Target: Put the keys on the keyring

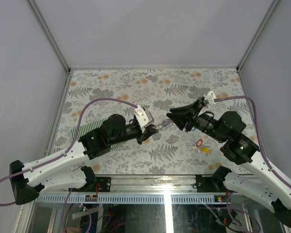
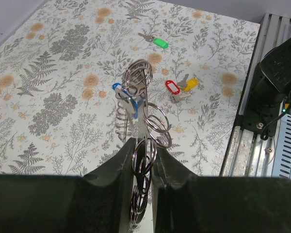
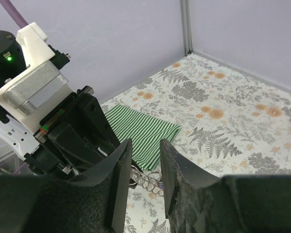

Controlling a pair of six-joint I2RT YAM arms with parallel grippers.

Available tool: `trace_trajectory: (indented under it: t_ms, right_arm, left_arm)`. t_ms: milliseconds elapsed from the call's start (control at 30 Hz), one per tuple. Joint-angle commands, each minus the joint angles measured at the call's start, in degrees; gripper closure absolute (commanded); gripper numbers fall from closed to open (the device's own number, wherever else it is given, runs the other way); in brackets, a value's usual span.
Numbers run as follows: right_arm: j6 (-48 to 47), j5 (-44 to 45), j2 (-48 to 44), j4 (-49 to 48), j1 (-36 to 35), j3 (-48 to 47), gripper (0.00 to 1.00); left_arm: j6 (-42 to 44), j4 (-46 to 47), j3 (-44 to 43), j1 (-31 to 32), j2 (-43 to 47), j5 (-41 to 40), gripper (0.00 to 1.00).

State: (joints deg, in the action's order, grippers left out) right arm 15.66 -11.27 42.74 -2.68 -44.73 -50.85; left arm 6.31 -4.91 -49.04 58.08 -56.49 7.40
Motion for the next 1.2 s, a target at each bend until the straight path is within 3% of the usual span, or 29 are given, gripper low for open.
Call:
trace_trajectory:
  t_ms: [0, 200, 733, 1167]
  right_arm:
    - [-6.53, -0.34, -2.09, 1.16, -0.08, -3.77, 0.63]
    - [-19.85, -5.56, -3.46, 7.85, -0.04, -5.91, 0.6]
    - [-48.18, -20.69, -7.14, -5.25, -0.04, 4.88, 0.61]
    - [-67.24, -17.54, -3.55, -8.17, -4.95, 6.29, 0.6]
  left_arm:
    - [1.5, 0.13, -3.7, 0.25, 1.24, 1.7, 1.0]
    - [-0.19, 0.22, -4.71, 0.25, 1.59, 2.84, 1.0]
    - [-9.77, 8.73, -1.99, 0.26, 6.12, 2.33, 1.0]
    - [-16.97, 13.07, 0.15, 0.28, 7.71, -3.19, 1.0]
